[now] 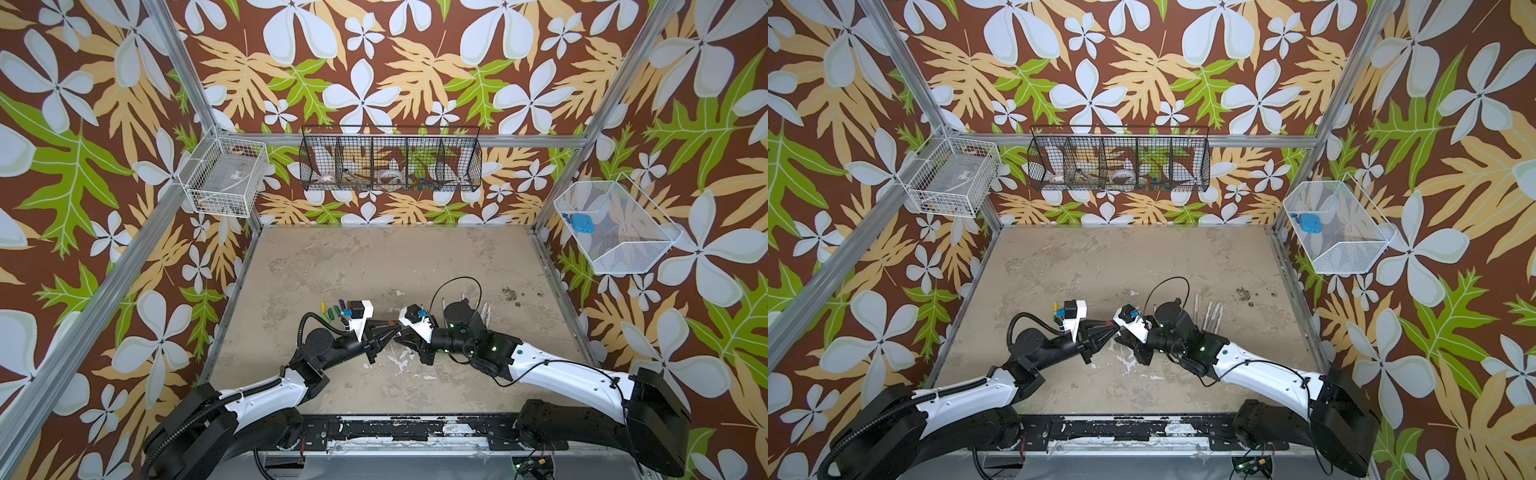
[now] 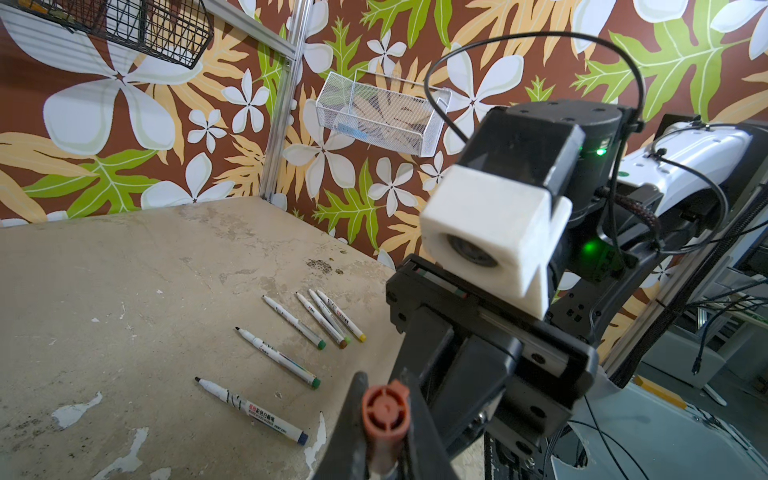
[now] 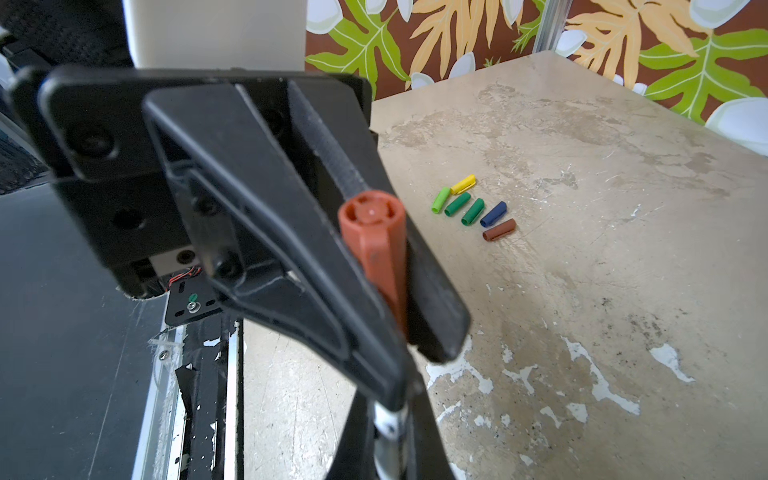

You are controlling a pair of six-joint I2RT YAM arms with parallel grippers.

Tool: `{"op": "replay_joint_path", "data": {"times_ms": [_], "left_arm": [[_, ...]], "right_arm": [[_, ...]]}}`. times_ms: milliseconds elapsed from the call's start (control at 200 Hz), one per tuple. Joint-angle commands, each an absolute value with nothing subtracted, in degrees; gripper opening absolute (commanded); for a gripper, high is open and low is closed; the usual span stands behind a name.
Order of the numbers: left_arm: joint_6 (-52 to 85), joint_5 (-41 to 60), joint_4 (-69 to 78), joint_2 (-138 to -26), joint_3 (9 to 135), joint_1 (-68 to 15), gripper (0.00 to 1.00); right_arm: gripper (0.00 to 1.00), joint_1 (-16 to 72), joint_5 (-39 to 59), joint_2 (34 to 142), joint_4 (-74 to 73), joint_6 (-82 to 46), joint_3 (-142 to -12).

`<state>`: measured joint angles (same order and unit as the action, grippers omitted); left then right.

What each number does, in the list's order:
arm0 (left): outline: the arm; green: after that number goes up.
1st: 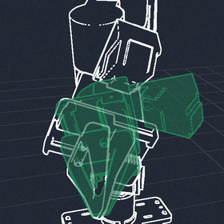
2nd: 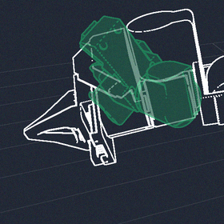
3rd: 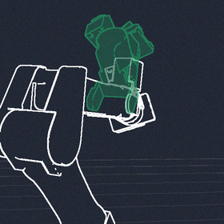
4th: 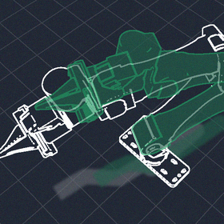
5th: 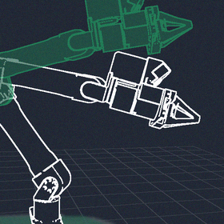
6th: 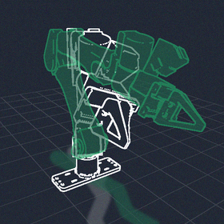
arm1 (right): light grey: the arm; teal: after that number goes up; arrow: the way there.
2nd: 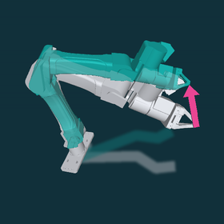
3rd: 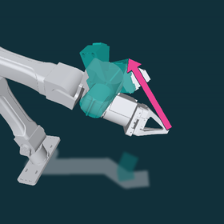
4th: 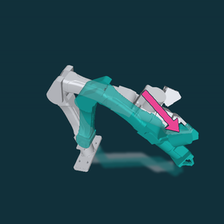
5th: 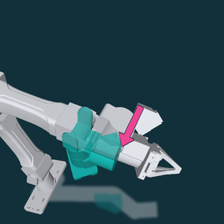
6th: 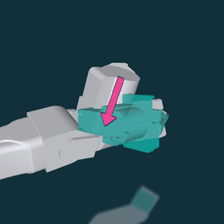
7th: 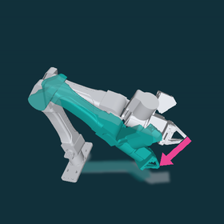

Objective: Open the pen caps
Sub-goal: 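Pull the grippers apart, left gripper drawing the brown cap off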

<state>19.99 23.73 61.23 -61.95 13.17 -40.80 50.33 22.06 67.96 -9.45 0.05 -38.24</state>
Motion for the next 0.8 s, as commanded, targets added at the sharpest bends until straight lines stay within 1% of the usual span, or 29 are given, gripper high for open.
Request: {"op": "replay_joint_path", "data": {"times_ms": [0,125,330,410,490,626,796], "left_arm": [[19.75,18.29,60.88,-61.24,13.36,-40.61,0.0],[20.38,16.72,60.03,-60.81,13.49,-40.61,0.0],[21.02,15.4,58.55,-60.91,14.18,-40.61,0.0],[21.18,15.38,58.44,-60.94,14.31,-40.61,0.0],[21.27,15.13,58.21,-60.66,14.22,-40.61,0.0],[21.43,14.68,58.38,-60.21,13.95,-40.48,0.0],[21.74,15.77,59.14,-59.65,13.49,-40.18,0.0]], "right_arm": [[0.0,51.1,12.46,67.46,-10.32,-2.09,-38.22],[0.0,53.88,3.47,67.33,-10.56,-2.81,-38.24],[0.0,62.7,-16.98,67.6,-11.38,-1.1,-38.56],[0.0,64.12,-20.55,68.59,-10.69,-1.29,-39.32],[0.0,64.09,-18.74,68.49,-10.81,-1.68,-39.33],[0.0,62.5,-10.05,66.44,-12.56,-1.91,-37.74],[0.0,51.44,15.14,65.24,-14.41,-5.23,-35.72]]}}
